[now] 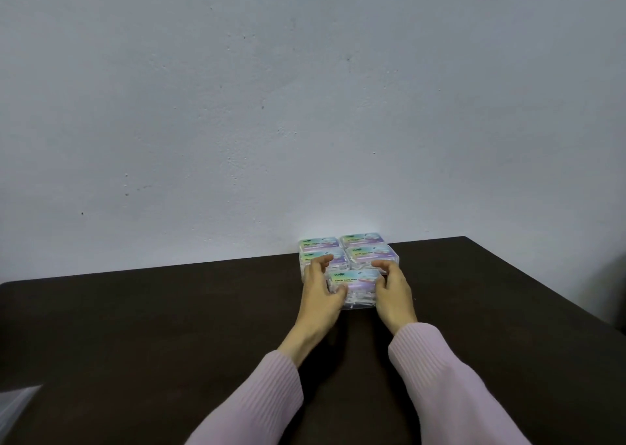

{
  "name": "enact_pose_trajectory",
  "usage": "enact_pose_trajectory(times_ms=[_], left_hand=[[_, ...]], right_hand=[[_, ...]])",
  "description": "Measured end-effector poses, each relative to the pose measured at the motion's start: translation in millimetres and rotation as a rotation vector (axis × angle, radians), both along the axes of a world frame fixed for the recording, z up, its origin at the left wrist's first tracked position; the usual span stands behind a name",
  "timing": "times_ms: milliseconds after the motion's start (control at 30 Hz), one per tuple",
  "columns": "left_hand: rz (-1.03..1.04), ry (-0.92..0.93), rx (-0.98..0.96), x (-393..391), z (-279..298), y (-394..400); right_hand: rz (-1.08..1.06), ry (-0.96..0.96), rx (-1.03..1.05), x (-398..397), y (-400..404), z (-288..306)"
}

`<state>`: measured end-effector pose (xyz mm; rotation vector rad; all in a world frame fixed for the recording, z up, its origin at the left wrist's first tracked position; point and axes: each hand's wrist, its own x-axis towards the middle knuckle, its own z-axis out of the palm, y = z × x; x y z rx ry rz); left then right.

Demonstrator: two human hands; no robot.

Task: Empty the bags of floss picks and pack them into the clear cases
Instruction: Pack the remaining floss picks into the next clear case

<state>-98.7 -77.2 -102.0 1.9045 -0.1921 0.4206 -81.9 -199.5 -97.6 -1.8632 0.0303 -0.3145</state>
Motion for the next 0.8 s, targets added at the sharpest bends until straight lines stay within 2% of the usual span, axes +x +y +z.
enact_pose_trajectory(times_ms=[167, 300, 400, 500, 600, 667, 733, 800], left_hand=[[0.049, -0.121, 0.353, 9, -3, -1], [0.061, -0.116, 0.345, 20, -6, 3], [0.097, -0.106, 0.344, 27, -5, 5], [0.137, -0.18, 0.372, 29, -1, 4], [0.308, -0.238, 0.344, 36, 5, 5], [0.392, -0.166, 0.287, 42, 5, 7], [0.391, -0.055, 0.251, 48, 4, 8], [0.34, 0.027, 0.314, 52, 2, 8]], right_hand=[[-0.02, -0.123, -0.314, 7, 3, -4], [-0.074, -0.143, -0.339, 15, -2, -4], [-0.113, -0.175, -0.266, 23, -4, -4], [-0.092, -0.184, -0.124, 32, -5, -5], [-0.155, -0.177, -0.034, 44, -10, -8], [-0.174, -0.103, 0.048, 52, -13, -8], [-0.173, -0.054, 0.097, 58, -16, -9], [-0.169, -0.03, -0.026, 62, -16, -9]])
